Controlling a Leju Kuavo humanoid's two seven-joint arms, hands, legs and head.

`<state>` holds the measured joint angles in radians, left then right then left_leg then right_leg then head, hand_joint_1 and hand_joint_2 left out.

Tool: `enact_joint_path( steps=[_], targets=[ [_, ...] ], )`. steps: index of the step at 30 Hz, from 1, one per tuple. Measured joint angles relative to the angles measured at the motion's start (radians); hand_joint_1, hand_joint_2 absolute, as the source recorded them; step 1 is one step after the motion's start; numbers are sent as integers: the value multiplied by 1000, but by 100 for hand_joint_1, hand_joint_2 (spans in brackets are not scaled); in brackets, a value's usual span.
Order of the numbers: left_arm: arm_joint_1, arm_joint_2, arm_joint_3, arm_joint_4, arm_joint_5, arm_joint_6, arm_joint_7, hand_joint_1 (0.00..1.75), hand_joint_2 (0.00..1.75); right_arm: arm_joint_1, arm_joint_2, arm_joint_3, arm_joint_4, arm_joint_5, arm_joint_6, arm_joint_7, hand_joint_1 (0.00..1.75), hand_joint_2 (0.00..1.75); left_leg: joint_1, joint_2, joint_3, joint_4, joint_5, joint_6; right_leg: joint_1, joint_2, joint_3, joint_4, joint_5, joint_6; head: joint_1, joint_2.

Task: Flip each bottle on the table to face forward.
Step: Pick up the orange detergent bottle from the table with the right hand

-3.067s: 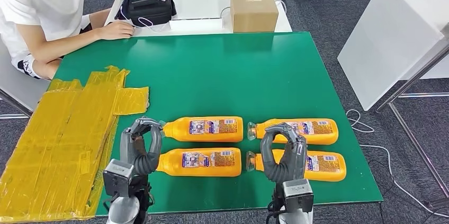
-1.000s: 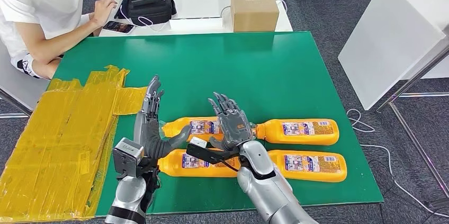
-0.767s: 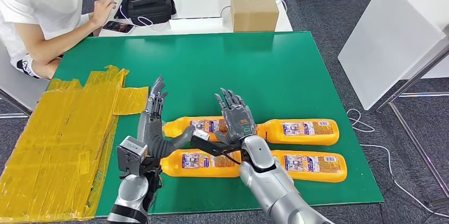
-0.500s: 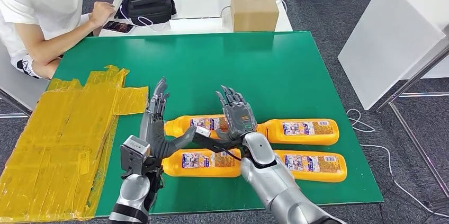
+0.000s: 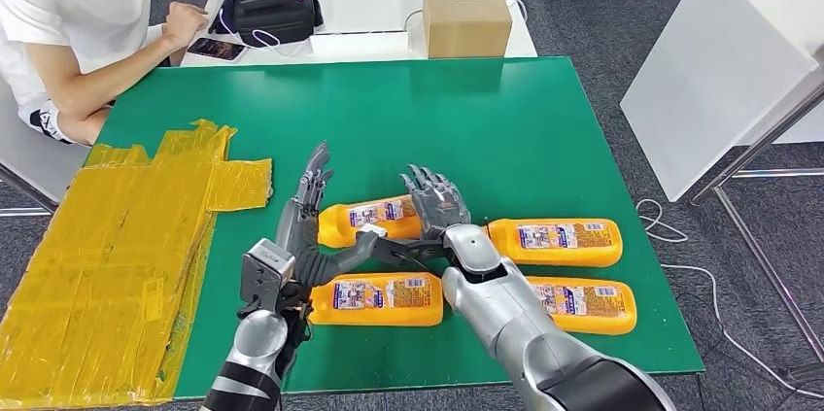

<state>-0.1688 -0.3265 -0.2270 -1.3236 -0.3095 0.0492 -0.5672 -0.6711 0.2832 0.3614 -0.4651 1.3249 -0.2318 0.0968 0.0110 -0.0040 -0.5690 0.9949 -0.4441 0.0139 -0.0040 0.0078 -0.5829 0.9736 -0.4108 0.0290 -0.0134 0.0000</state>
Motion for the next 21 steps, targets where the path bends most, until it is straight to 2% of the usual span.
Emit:
enact_joint_path(
  steps=[10, 21],
  targets=[
    [-13, 0, -4, 28, 26, -7, -15, 0, 175, -22, 18, 1, 69, -6, 189, -80, 0, 175, 0, 0, 0, 0, 0, 0, 0, 0, 0, 0, 0, 0, 0, 0],
    [-27, 0, -4, 53, 31, -7, -21, 0, 175, -36, 22, 1, 101, -8, 215, -87, 0, 175, 0, 0, 0, 0, 0, 0, 0, 0, 0, 0, 0, 0, 0, 0]
  ],
)
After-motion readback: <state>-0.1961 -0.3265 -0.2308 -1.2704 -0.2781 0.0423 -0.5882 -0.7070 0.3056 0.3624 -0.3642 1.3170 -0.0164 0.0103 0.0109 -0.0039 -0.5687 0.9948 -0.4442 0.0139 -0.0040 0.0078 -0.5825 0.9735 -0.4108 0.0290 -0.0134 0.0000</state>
